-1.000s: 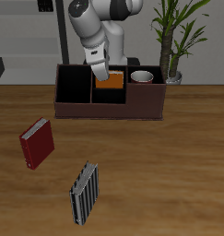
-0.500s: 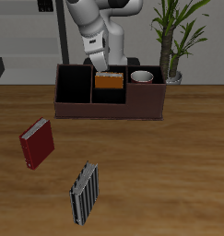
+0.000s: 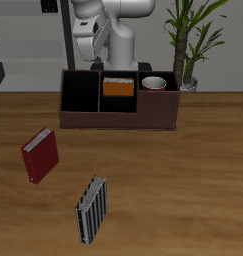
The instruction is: Place the red mug into the back desk caddy's right compartment and place the orange book into the back desk caddy's back compartment and place the red book into the back desk caddy's front compartment
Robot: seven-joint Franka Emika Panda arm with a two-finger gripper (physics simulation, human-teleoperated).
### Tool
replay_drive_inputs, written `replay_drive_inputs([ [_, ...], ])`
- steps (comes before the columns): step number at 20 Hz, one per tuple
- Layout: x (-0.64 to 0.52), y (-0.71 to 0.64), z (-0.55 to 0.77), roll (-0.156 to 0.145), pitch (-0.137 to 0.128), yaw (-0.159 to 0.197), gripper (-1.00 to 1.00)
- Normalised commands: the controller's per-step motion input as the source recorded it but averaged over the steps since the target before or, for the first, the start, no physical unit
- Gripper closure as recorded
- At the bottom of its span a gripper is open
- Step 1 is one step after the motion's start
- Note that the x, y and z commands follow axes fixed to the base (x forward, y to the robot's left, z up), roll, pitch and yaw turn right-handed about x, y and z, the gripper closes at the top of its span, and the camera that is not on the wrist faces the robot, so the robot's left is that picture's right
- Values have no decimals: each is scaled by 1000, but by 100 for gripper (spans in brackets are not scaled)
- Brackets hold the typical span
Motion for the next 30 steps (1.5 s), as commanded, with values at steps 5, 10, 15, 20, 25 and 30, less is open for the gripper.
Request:
replay_drive_inputs([
  [5, 1, -750, 225, -170, 55, -400, -100],
  [10, 60, -792, 233, -160, 5, -316, -100],
  [15, -7, -679, 380, -150, -31, -320, -100],
  [20, 48, -437, 214, -59, -26, -202, -100],
  [25, 161, -329, 132, -44, -14, -126, -100],
  [30, 390, -390, 103, 4, 29, -241, -100],
])
